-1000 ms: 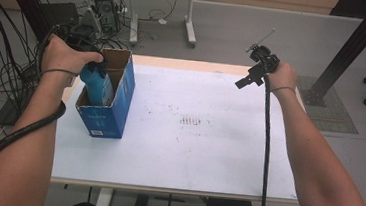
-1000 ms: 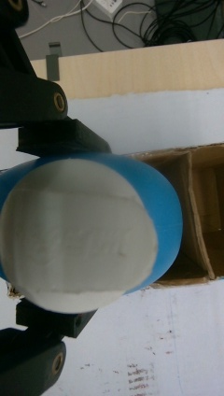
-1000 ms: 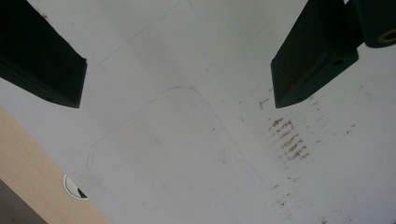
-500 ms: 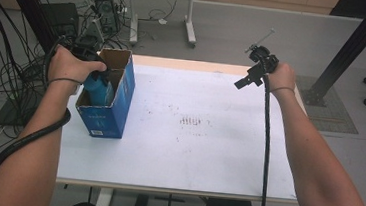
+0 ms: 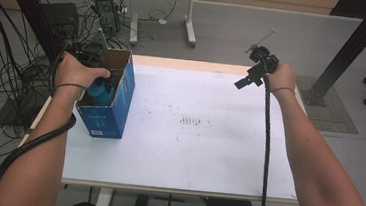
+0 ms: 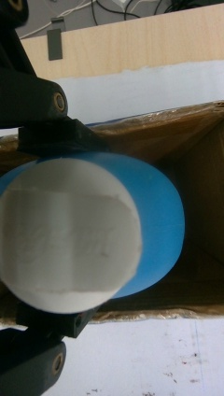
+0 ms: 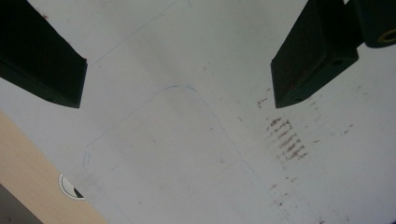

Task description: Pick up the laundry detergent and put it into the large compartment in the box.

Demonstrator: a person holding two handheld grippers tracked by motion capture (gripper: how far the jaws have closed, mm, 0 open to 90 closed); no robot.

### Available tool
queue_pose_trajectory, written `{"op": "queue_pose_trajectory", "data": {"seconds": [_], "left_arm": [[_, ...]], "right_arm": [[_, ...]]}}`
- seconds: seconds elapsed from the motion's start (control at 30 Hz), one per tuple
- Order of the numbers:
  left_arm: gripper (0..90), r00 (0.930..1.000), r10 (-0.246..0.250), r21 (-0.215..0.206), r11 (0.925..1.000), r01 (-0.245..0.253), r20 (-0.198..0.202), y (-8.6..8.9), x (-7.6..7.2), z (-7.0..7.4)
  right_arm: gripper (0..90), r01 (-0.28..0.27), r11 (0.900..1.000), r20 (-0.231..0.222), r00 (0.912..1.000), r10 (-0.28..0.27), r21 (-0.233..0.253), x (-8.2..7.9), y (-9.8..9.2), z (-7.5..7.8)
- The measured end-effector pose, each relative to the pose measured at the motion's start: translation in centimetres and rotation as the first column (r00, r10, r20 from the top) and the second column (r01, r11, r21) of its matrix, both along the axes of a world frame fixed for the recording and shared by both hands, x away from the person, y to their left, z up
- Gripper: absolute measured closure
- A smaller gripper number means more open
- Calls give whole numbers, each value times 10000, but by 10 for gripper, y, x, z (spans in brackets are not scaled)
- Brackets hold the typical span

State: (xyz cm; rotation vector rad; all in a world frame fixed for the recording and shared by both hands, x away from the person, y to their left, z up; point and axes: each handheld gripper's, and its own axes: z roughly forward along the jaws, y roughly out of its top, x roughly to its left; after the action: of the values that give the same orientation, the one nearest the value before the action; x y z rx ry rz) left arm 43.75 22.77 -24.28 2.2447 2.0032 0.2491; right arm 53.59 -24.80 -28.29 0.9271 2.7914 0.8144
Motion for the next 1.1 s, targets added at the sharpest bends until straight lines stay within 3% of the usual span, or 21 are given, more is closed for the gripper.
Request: {"op": "queue_pose_trajectory", "data": {"seconds": [0.43,1.1], "left_arm": [[377,9997,104,168,9998,-101,-212,2,0,-15],[376,9995,12,224,9997,-5,-319,-2,2,-24]], "right_arm": [[34,107,9999,24,9999,-107,5,-1,-3,2],[34,112,9999,-4,9999,-111,103,-2,-4,1]]}}
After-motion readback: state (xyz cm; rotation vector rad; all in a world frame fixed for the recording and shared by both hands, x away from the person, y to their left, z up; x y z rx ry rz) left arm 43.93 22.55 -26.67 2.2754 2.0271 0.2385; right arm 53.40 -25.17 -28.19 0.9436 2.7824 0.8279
